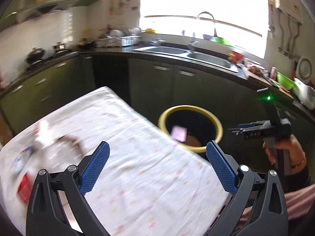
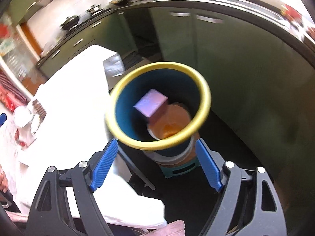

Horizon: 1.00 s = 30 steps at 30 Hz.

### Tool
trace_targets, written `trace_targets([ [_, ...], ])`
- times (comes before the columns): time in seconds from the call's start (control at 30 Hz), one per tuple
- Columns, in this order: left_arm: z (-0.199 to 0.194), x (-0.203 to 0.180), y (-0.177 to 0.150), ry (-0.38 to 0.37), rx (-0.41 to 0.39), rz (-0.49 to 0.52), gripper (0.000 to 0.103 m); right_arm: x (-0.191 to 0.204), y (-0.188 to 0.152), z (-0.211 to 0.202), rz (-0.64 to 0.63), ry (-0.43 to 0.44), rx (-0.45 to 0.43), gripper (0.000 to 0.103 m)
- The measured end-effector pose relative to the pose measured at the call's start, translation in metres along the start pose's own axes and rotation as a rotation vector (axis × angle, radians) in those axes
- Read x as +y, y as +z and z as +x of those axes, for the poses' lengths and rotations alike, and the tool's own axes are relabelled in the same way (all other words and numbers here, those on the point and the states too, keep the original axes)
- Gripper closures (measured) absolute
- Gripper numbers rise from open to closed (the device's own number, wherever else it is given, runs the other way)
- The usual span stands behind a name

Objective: Collect trash
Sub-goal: 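Grasp the clear plastic bottle with the right gripper and lift it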

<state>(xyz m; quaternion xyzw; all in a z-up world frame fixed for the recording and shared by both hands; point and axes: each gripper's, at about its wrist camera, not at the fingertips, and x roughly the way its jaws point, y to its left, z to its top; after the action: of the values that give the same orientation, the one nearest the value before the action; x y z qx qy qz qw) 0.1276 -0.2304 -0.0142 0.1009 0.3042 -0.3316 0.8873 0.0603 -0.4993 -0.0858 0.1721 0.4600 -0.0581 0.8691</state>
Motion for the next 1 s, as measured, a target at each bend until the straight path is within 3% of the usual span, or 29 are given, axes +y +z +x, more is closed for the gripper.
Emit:
trace_targets([
  [0.33,-0.065,0.086,-0.076,0.212,0.019,-0.160,0.006,0.150,0.017,0.021,-0.334,0.164,0.059,0.026],
  [0.6,-0.098,0.123,-0.117,0.299,0.019,-0.245,0.005,0.288,0.031,0.021,-0.585,0.370,0.064,0.021],
  [0.73,-0.106,0.130,-0.129,0.307,0.015,-0.273,0.005,0.331,0.042,0.034,-0.619,0.408,0.072,0.021],
  [0.87,-0.109,0.135,-0.135,0.303,0.009,-0.295,0.005,0.346,0.057,0.057,-0.546,0.477,0.149,0.021],
  [1.0,-0.109,0.139,-0.141,0.298,0.007,-0.312,0.005,0.354,0.056,0.074,-0.523,0.479,0.190,0.021],
])
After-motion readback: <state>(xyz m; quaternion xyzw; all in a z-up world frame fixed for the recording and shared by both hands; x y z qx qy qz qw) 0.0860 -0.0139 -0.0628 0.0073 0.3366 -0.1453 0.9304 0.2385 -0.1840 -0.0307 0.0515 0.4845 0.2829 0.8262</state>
